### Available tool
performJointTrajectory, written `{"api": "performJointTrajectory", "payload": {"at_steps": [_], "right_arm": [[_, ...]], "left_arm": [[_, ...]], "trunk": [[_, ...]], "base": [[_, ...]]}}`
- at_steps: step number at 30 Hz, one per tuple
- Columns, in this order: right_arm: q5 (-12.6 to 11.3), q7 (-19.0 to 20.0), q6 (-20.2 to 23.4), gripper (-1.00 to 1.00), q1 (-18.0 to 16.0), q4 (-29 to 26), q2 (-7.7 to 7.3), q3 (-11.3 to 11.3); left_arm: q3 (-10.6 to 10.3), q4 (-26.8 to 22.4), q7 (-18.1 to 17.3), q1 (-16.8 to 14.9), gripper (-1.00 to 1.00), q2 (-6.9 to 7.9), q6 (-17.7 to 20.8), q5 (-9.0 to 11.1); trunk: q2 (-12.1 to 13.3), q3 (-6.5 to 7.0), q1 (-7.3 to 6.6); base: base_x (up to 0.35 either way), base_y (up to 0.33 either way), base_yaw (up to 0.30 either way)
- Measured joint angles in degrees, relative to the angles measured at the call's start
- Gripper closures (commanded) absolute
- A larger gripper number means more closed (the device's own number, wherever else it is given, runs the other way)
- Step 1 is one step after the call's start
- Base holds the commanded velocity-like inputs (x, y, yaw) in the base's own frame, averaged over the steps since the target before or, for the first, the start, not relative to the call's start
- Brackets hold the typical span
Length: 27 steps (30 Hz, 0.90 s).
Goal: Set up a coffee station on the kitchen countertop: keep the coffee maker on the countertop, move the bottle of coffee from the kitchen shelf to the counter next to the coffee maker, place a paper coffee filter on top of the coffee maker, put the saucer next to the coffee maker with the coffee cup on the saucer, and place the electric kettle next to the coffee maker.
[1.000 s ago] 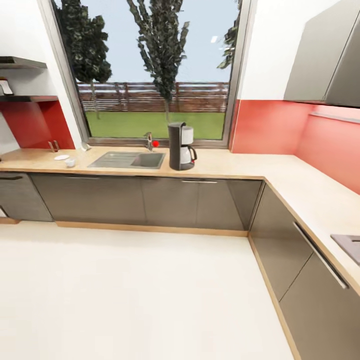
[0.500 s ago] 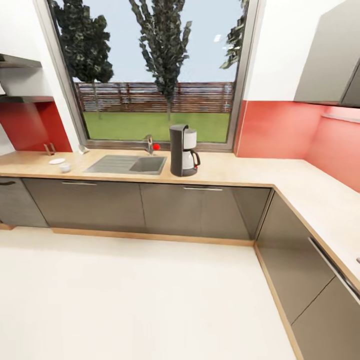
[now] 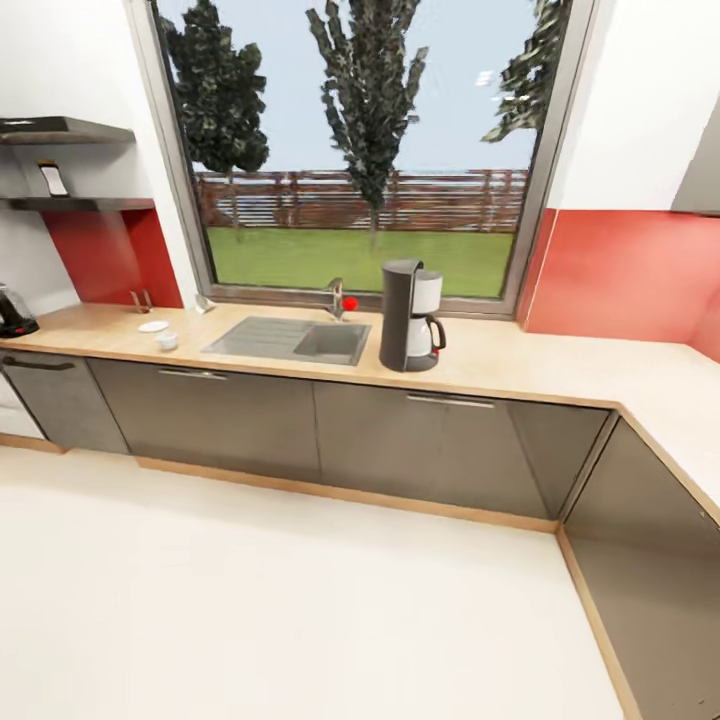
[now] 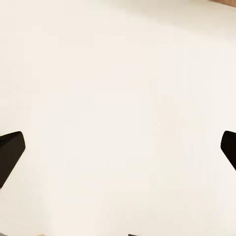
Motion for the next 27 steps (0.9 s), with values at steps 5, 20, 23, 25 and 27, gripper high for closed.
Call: {"api": "performJointTrajectory", "payload": {"at_steps": [5, 20, 23, 25, 27], "right_arm": [[0.0, 0.0, 0.0, -1.0, 0.0, 0.0, 0.0, 0.0], [0.0, 0.0, 0.0, -1.0, 0.0, 0.0, 0.0, 0.1], [0.0, 0.0, 0.0, -1.0, 0.0, 0.0, 0.0, 0.0], [0.0, 0.0, 0.0, -1.0, 0.0, 0.0, -0.03, 0.0], [0.0, 0.1, 0.0, -1.0, 0.0, 0.0, -0.06, 0.1]], "left_arm": [[0.0, 0.0, 0.0, 0.0, -1.0, 0.01, 0.0, -0.1], [0.2, 0.0, 0.0, 0.0, -1.0, 0.02, -0.1, -0.1], [0.3, 0.0, 0.0, 0.0, -1.0, 0.02, -0.1, -0.1], [0.3, 0.0, 0.0, 0.0, -1.0, 0.02, -0.1, -0.1], [0.4, 0.0, 0.0, 0.0, -1.0, 0.02, -0.1, -0.1]], "trunk": [[0.0, 0.21, 0.0], [0.0, 0.79, 0.0], [0.0, 0.83, 0.0], [0.0, 0.84, 0.0], [0.0, 0.85, 0.0]], "base": [[0.339, 0.066, 0.242], [0.339, 0.001, 0.241], [0.339, 0.0, 0.073], [0.339, 0.016, 0.023], [0.339, 0.059, 0.009]]}}
